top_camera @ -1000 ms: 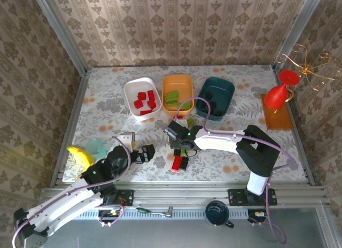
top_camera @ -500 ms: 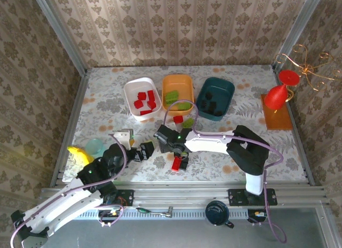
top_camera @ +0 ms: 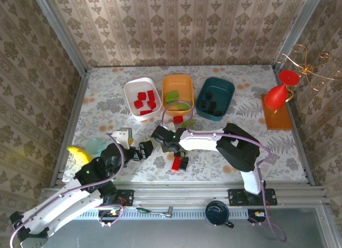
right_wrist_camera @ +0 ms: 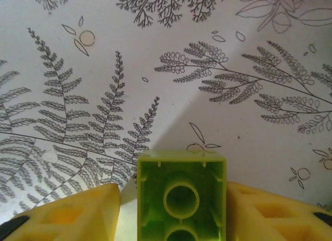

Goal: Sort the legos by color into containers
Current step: Pick up the lego from the center of the table, then place the lego in the container.

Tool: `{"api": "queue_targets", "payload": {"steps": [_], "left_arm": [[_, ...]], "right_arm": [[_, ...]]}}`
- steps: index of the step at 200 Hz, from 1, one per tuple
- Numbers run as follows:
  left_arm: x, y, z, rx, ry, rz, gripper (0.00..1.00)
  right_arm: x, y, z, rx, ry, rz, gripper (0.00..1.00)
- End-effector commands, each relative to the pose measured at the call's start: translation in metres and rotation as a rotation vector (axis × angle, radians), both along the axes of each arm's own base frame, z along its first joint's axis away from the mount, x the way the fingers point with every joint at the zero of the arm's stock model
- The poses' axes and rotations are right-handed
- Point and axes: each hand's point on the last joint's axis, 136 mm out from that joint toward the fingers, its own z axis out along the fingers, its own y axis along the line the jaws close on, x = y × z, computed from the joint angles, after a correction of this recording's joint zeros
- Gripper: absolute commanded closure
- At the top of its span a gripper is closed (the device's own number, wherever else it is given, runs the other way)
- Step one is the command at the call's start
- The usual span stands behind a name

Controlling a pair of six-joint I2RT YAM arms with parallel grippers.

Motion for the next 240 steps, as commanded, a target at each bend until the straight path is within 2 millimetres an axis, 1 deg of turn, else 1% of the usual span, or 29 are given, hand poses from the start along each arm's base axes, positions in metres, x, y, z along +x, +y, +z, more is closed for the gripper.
{"api": "queue_targets", "payload": {"steps": [1,14,35,47,59,73,84,94,107,122,147,171,188,205,226,240], "left_arm": [[-0.001,0.004,0.012,0.01,-0.029,0.001,0.0],[-0.001,0.004,0.014,0.007,-0.033,0.0,0.0],[0.0,0.005,0.015,0.007,-0.039,0.005,0.0],[0.001,0.006,0.015,0.01,-0.04,0.011,0.0],[0.001,0.006,0.015,0.01,-0.041,0.013,0.0],[0.001,0.006,0.015,0.009,-0.038,0.017,0.0],[0.002,0.007,0.014,0.011,-0.036,0.023,0.0],[0.002,0.007,0.011,0.015,-0.031,0.025,0.0],[0.002,0.005,0.008,0.02,-0.024,0.019,0.0],[0.002,0.0,0.006,0.022,-0.021,-0.001,0.0],[0.002,-0.009,0.001,0.018,-0.004,-0.029,0.0],[0.003,-0.016,-0.006,0.018,0.024,-0.046,0.0],[0.002,-0.02,-0.011,0.023,0.046,-0.057,0.0],[0.002,-0.023,-0.017,0.028,0.067,-0.063,0.0],[0.002,-0.024,-0.02,0.027,0.079,-0.063,0.0],[0.002,-0.024,-0.021,0.026,0.081,-0.062,0.0]], "right_arm": [[0.007,-0.004,-0.004,-0.026,-0.004,-0.008,0.52],[0.01,-0.001,-0.001,-0.004,-0.017,0.009,0.58],[0.014,0.007,0.017,0.055,-0.064,0.049,0.66],[0.018,0.01,0.031,0.094,-0.093,0.067,0.69],[0.021,0.011,0.05,0.136,-0.127,0.08,0.71],[0.028,0.008,0.078,0.197,-0.18,0.082,0.72],[0.037,0.001,0.099,0.237,-0.212,0.066,0.73],[0.049,-0.006,0.115,0.27,-0.233,0.046,0.73],[0.067,-0.016,0.13,0.285,-0.247,0.016,0.73],[0.091,-0.026,0.139,0.288,-0.264,-0.021,0.73],[0.133,-0.036,0.14,0.271,-0.273,-0.076,0.73],[0.17,-0.043,0.129,0.206,-0.263,-0.109,0.73],[0.192,-0.047,0.121,0.173,-0.246,-0.13,0.72],[0.206,-0.051,0.11,0.157,-0.22,-0.155,0.72],[0.214,-0.05,0.1,0.155,-0.197,-0.169,0.7],[0.217,-0.049,0.097,0.158,-0.188,-0.169,0.64]]}}
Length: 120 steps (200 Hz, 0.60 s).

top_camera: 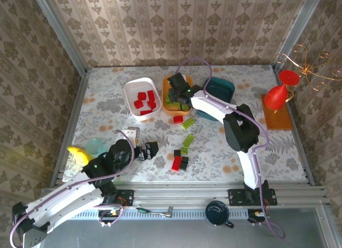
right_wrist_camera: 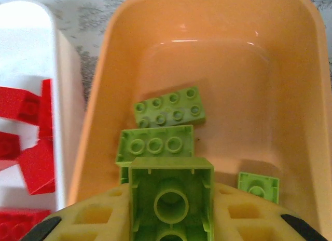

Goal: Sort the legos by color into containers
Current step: Place the lego in the container, then pick up the lego from the middle-left of the table.

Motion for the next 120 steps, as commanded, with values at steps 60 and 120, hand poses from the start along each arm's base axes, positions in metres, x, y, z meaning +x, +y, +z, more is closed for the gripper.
{"api": "queue_targets", "payload": {"steps": [60,120], "left_arm": [[0.001,-0.01,0.002,-0.03,0.009,-0.023,0.0],[-0.008,-0.046,-0.028,0.054,0.159,-0.184,0.08]], "right_arm": [[-0.005,0.002,0.049,0.023,-0.026,0.051,0.26],[-0.073,-0.015,0.073,0.113,-0.058,0.09,0.21]]}}
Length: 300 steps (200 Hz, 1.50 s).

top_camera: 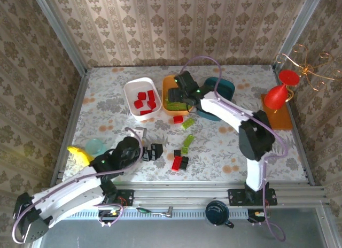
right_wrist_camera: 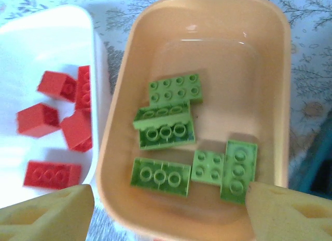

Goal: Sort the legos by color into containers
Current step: Pick up the lego from the middle-left of the table.

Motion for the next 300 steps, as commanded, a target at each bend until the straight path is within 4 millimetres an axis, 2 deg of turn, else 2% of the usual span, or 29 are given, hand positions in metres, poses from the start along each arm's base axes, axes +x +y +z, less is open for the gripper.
{"api": "queue_targets", "payload": {"steps": [1,23,64,85,105,137,207,269,300], "left_arm": [[-0.004,-0.024,0.0,-0.005,0.059,-0.101,0.09],[-0.014,-0.048,-0.02,0.008,0.135,-0.185,0.18],[-0.046,-0.085,-0.05,0.171,0.19,-0.349,0.2],[-0.066,-0.092,-0.063,0.277,0.194,-0.418,0.19],[-0.074,-0.087,-0.077,0.375,0.197,-0.428,0.17],[-0.073,-0.082,-0.089,0.443,0.184,-0.404,0.17],[-0.07,-0.091,-0.105,0.494,0.18,-0.422,0.31],[-0.065,-0.101,-0.112,0.504,0.163,-0.435,0.31],[-0.063,-0.101,-0.114,0.515,0.16,-0.432,0.45]], "right_arm": [[-0.025,-0.001,0.016,0.061,-0.029,0.018,0.21],[-0.051,-0.015,-0.001,0.08,0.005,0.008,0.21],[-0.086,-0.047,-0.022,0.061,0.03,-0.032,0.2],[-0.095,-0.058,-0.027,0.042,0.029,-0.045,0.2],[-0.099,-0.066,-0.03,0.031,0.032,-0.058,0.2],[-0.102,-0.07,-0.032,0.035,0.031,-0.071,0.19],[-0.102,-0.075,-0.026,0.039,0.02,-0.08,0.19],[-0.103,-0.076,-0.024,0.046,0.017,-0.08,0.19],[-0.105,-0.078,-0.026,0.046,0.019,-0.085,0.19]]}}
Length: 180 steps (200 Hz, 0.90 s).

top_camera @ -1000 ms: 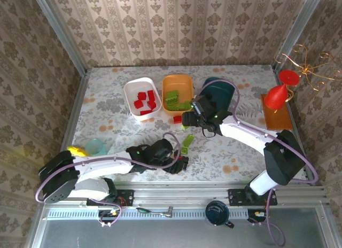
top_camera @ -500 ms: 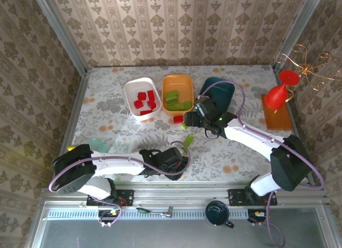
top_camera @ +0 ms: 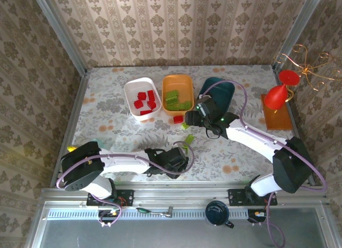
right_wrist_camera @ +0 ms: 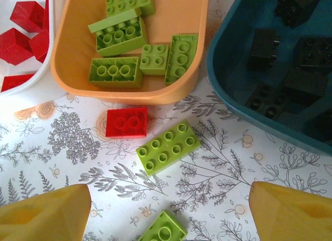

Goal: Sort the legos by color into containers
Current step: Pick up the lego from the middle-left of the table, then place the lego in the container.

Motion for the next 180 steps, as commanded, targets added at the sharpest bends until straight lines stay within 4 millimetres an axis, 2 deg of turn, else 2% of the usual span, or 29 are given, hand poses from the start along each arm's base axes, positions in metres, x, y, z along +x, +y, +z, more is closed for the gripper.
{"api": "queue_targets", "payload": {"steps": [1,66,91,112,130,141,149,180], "left_arm": [[0.002,-0.015,0.0,-0.031,-0.017,-0.033,0.45],[0.001,0.001,0.007,-0.044,-0.031,0.008,0.65],[0.003,0.011,0.021,-0.078,-0.054,0.038,0.68],[0.011,0.022,0.042,-0.126,-0.084,0.075,0.7],[0.023,0.036,0.06,-0.169,-0.116,0.116,0.7],[0.038,0.05,0.072,-0.183,-0.149,0.165,0.7],[0.05,0.061,0.083,-0.2,-0.17,0.215,0.7],[0.108,0.095,0.127,-0.297,-0.285,0.383,0.69]], "right_arm": [[0.0,-0.008,0.006,0.008,-0.024,-0.036,0.19],[-0.001,-0.009,0.003,0.012,-0.021,-0.039,0.19],[-0.002,-0.01,0.001,0.01,-0.018,-0.042,0.19],[-0.003,-0.012,0.001,0.012,-0.018,-0.046,0.18],[-0.005,-0.013,0.0,0.016,-0.018,-0.049,0.18],[-0.006,-0.014,-0.003,0.015,-0.013,-0.053,0.18],[-0.008,-0.016,0.007,0.036,-0.038,-0.055,0.18],[-0.012,-0.018,0.003,0.048,-0.034,-0.066,0.18]]}}
